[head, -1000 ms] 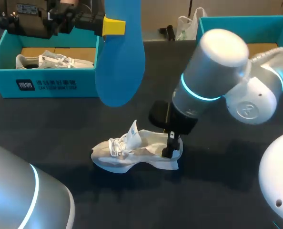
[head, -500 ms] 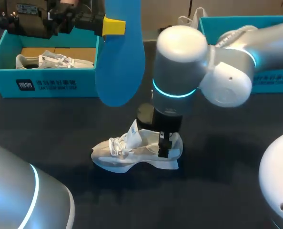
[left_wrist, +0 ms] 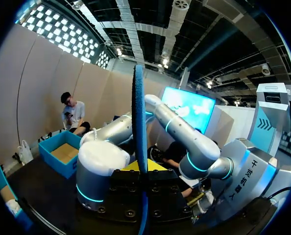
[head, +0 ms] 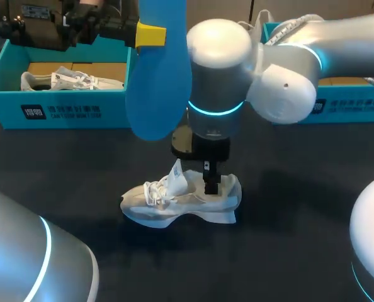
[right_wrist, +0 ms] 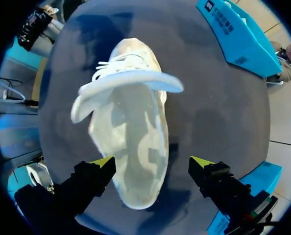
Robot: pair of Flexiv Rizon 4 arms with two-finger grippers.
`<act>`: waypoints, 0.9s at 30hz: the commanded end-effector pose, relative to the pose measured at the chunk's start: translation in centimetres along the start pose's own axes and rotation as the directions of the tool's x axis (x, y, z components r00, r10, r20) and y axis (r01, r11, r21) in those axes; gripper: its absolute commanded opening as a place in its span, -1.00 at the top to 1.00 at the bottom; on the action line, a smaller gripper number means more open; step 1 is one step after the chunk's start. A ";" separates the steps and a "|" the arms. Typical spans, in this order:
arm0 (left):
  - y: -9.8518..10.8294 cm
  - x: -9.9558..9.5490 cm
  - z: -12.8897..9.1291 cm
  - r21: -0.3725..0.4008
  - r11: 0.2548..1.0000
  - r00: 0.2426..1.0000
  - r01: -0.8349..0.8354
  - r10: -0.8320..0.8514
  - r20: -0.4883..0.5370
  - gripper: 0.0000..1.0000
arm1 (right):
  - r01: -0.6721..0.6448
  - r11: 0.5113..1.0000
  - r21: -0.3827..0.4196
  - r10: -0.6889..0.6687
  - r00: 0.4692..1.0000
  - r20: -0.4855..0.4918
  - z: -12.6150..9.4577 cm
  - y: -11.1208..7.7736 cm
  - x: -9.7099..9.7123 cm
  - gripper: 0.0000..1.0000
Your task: Take the shoe out of the shoebox, open the shoe tongue, remove and reinsert the insole, then place the shoe into the shoebox
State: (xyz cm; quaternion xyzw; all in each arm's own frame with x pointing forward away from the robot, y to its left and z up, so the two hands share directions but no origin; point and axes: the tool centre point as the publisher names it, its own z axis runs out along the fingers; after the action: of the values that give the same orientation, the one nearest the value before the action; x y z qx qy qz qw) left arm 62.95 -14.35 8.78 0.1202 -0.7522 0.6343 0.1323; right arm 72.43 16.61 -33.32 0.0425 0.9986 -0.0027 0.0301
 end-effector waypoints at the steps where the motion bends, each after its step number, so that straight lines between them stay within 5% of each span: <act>1: -0.1 -0.1 0.2 -0.003 1.000 1.000 0.000 0.000 -0.001 1.00 | 0.007 1.000 0.011 -0.007 1.000 -0.015 2.1 1.2 -1.0 -1.00; 12: -0.1 -0.1 0.2 -0.003 1.000 1.000 0.000 0.000 -0.001 1.00 | 0.004 1.000 0.003 -0.004 1.000 -0.031 4.2 1.8 -1.5 -0.98; 13: -0.1 -0.1 0.2 -0.003 1.000 1.000 0.000 0.000 -0.001 1.00 | 0.004 1.000 0.006 -0.004 0.999 -0.034 4.4 1.8 -1.4 -0.38; 14: -0.1 -0.1 0.2 -0.003 1.000 1.000 0.000 0.000 -0.001 1.00 | 0.003 1.000 0.010 -0.002 0.999 -0.041 4.6 1.8 -1.4 0.02; 15: -0.1 -0.1 0.2 -0.003 1.000 1.000 0.000 0.000 -0.001 1.00 | 0.002 1.000 0.011 -0.001 0.999 -0.047 4.9 1.8 -1.4 0.17; 19: -0.1 -0.1 0.2 -0.003 1.000 1.000 0.000 0.000 -0.001 1.00 | -0.001 1.000 0.009 0.001 0.998 -0.062 5.4 1.7 -1.2 0.30; 23: -0.1 -0.1 0.2 -0.003 1.000 1.000 0.000 0.000 -0.001 1.00 | -0.003 1.000 0.017 0.004 0.998 -0.070 5.7 1.6 -1.3 0.98; 27: -0.1 -0.1 0.2 -0.003 1.000 1.000 0.000 0.000 -0.001 1.00 | -0.001 1.000 0.016 0.002 0.998 -0.066 5.6 1.6 -1.2 1.00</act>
State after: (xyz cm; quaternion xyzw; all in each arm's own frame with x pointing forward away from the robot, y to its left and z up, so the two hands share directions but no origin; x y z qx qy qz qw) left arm 62.96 -14.35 8.79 0.1201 -0.7522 0.6343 0.1323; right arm 74.21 17.92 -38.85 0.0434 0.9990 -0.0073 -0.0053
